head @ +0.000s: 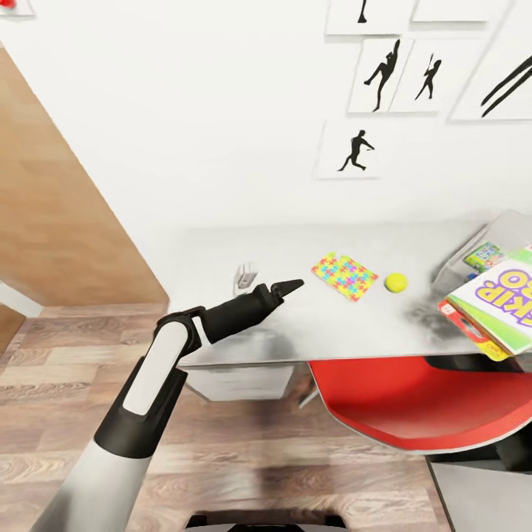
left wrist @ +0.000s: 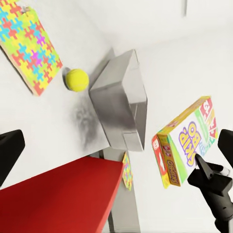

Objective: Put all the toys in the child's room - the three board games (two on the bed and one on the table), the two jigsaw puzzles on the table, and the tennis ball on the table - inside the toy box on the table in the child's room.

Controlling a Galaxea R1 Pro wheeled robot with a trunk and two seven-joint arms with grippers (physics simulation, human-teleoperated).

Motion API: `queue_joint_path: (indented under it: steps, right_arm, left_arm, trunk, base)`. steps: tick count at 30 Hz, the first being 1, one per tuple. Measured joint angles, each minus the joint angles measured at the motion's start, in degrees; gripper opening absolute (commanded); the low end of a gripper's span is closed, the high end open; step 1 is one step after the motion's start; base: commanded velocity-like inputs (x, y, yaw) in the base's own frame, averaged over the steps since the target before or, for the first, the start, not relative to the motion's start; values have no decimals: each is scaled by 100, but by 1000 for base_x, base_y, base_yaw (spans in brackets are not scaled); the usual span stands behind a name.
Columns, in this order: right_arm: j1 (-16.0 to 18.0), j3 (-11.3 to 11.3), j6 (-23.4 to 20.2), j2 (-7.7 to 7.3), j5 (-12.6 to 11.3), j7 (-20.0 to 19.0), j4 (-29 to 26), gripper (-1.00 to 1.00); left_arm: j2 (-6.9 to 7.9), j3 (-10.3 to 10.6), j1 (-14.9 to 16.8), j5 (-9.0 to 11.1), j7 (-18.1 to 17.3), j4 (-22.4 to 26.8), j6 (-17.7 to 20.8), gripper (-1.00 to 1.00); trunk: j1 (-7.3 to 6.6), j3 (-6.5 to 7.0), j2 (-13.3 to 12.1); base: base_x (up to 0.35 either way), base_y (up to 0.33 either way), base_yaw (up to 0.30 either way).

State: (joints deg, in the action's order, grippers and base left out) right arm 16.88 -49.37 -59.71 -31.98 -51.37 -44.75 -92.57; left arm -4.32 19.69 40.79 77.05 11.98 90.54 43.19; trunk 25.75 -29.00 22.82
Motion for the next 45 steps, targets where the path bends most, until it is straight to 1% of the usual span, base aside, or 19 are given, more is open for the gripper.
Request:
queue_joint_path:
  steps: [7,21,24,38,45]
  right_arm:
    - [1,-15,2,5,12,1,-1,-100]
    - [-7,-65,3,8,9,-7,-1,-100]
    - [-7,-66,-7,9,-27,-10,0,-100]
    - [-7,-67,-7,16,-27,-10,1,-100]
    - [-7,-67,-6,22,-24,-9,-1,-100]
  left_arm:
    - [-2,4,-4,-11,8,2,0,100]
    - [-5,30,-5,-20,13,2,1,100]
    - [-6,26,-5,-17,8,2,2,100]
    - [0,-2,-9,-13,-36,4,1,100]
    - [3,2,-38,-15,-55,16,-1,100]
  trunk:
    - [0,0,0]
    - [0,0,0]
    - [0,0,0]
    - [0,0,0]
    - [-2,0,1]
  base:
    - [0,-257,-131]
    - [0,-293,-13]
    - [0,-106,-1]
    - [4,-25,0]
    - [140,-119,0]
